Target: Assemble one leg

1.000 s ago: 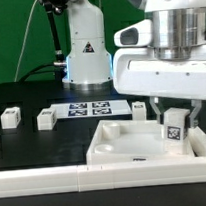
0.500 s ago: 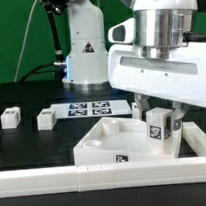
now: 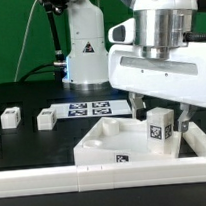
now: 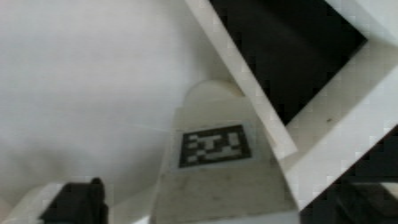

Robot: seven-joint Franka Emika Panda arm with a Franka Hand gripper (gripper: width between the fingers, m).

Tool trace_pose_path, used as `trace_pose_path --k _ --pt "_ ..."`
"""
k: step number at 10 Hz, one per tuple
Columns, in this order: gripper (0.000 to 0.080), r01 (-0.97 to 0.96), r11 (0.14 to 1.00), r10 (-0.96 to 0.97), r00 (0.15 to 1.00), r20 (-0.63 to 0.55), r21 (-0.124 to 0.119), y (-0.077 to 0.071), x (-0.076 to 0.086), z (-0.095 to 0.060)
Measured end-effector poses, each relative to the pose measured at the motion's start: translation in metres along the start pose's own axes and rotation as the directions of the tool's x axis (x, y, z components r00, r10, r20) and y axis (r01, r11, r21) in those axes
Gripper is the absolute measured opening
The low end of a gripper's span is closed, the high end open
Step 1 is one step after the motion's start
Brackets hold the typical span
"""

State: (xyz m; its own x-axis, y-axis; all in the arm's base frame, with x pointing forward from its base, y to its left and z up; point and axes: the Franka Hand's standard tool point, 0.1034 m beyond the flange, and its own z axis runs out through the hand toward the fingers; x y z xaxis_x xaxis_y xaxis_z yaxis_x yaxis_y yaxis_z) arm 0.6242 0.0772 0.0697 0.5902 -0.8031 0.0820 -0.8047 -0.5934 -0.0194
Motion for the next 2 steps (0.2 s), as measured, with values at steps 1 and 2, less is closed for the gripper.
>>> trace_pose_path --k 1,2 --pt "0.0649 0.0 1.0 0.0 1.0 0.0 0.0 0.0 0.0 0.0" --pt "0.0649 0.0 1.0 0.0 1.0 0.0 0.0 0.0 0.0 0.0"
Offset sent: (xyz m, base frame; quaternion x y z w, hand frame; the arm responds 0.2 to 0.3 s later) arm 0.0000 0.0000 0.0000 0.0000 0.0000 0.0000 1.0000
